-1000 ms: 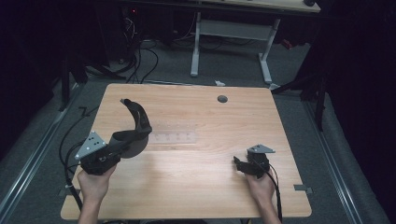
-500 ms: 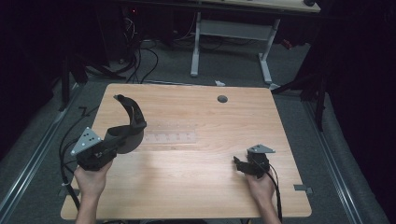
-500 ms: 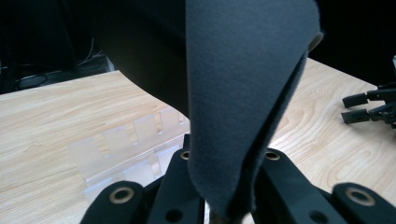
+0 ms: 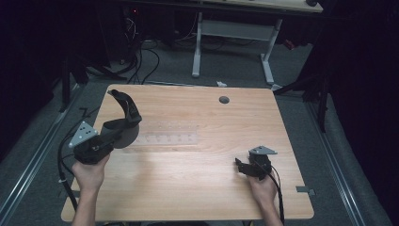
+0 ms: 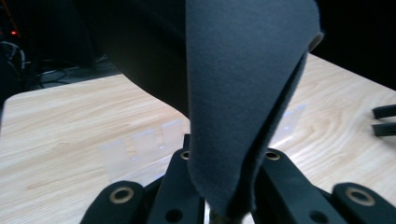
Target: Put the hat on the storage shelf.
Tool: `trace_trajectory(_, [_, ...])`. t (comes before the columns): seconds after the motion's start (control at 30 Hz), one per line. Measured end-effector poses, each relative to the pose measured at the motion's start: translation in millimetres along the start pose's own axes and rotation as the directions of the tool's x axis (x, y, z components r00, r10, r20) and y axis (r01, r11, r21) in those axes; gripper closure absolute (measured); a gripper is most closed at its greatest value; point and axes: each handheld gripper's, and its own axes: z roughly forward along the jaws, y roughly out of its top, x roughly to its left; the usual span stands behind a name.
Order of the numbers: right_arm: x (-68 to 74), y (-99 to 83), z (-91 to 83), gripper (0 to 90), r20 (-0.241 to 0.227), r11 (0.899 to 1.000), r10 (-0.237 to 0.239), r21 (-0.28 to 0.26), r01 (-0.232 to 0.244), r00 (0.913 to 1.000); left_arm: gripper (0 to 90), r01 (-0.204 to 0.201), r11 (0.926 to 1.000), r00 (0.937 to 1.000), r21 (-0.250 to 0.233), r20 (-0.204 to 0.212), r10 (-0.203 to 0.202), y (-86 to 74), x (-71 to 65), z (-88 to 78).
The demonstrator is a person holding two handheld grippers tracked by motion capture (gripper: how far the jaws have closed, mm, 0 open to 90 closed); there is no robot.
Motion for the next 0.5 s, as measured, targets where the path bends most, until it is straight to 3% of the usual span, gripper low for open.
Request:
trace_trajectory(0.1, [0.1,0.0,-0.1,31.8,-0.001,1.000,0.000,0.001,0.000,1.0000,86.0,-0.023,0.9997,0.9994,-0.008,-0.025,0.023,0.6,5.6,4.5])
trace_trajectory(0.27, [0.3,0.0,-0.1,31.8,-0.001,1.000,0.000,0.001,0.000,1.0000,86.0,-0.027,0.9996,0.9976,-0.008,-0.063,0.027,0.8,15.4,11.9])
trace_trajectory(0.5, [0.3,-0.1,-0.1,31.8,0.000,1.000,-0.002,0.001,0.002,1.0000,85.9,-0.066,0.9978,0.9916,0.001,-0.111,0.066,-2.0,24.2,24.1])
